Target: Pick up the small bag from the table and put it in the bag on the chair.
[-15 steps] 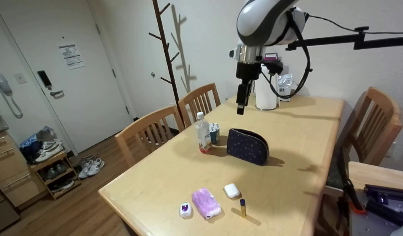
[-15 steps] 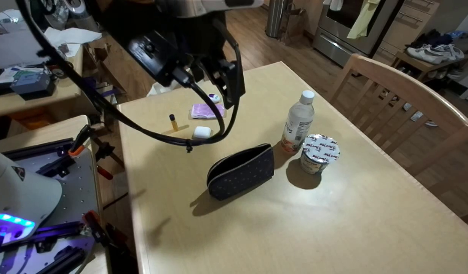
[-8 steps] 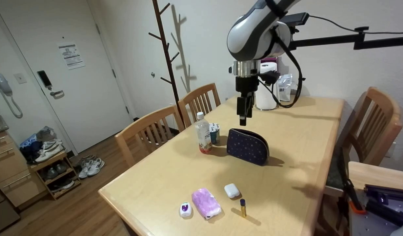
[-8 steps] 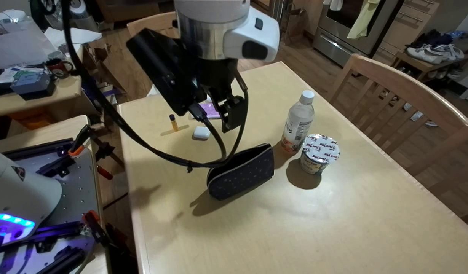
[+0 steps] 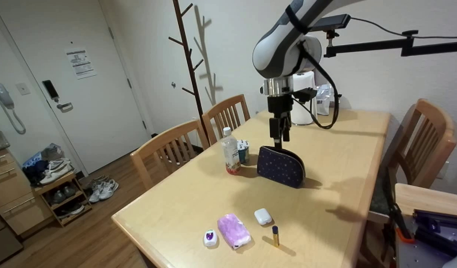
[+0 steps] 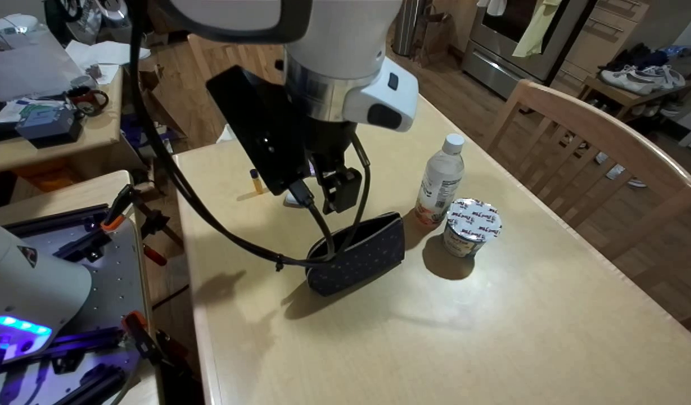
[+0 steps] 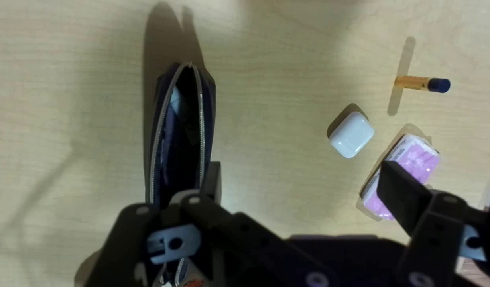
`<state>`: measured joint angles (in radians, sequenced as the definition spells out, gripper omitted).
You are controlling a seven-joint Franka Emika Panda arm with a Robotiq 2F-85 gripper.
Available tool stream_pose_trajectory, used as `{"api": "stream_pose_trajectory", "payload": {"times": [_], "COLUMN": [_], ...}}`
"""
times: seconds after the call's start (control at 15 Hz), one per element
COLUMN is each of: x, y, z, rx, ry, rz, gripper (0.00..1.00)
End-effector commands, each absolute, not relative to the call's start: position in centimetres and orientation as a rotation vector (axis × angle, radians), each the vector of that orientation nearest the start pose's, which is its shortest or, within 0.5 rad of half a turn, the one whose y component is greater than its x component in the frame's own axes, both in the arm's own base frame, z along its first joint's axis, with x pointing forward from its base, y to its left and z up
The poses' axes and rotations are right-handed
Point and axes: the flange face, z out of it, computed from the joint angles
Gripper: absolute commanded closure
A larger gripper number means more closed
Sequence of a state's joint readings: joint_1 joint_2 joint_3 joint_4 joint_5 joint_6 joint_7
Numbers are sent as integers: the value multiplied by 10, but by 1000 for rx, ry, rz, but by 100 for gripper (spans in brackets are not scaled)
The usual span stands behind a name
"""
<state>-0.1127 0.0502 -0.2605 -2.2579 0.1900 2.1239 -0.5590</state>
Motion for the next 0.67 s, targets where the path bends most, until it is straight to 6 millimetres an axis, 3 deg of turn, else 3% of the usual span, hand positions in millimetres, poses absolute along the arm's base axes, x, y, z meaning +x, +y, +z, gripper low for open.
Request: {"api": "stream_pose_trajectory", "payload": {"times": [0.0,0.2,0.6], "x": [477,479,479], "y": [-192,-199,-194], "z": [315,310,311], "rx": [-2922,-2931,-2928], "ry": [-75,-104,-107], "rz": [164,155,171], "gripper": [0,0,0]}}
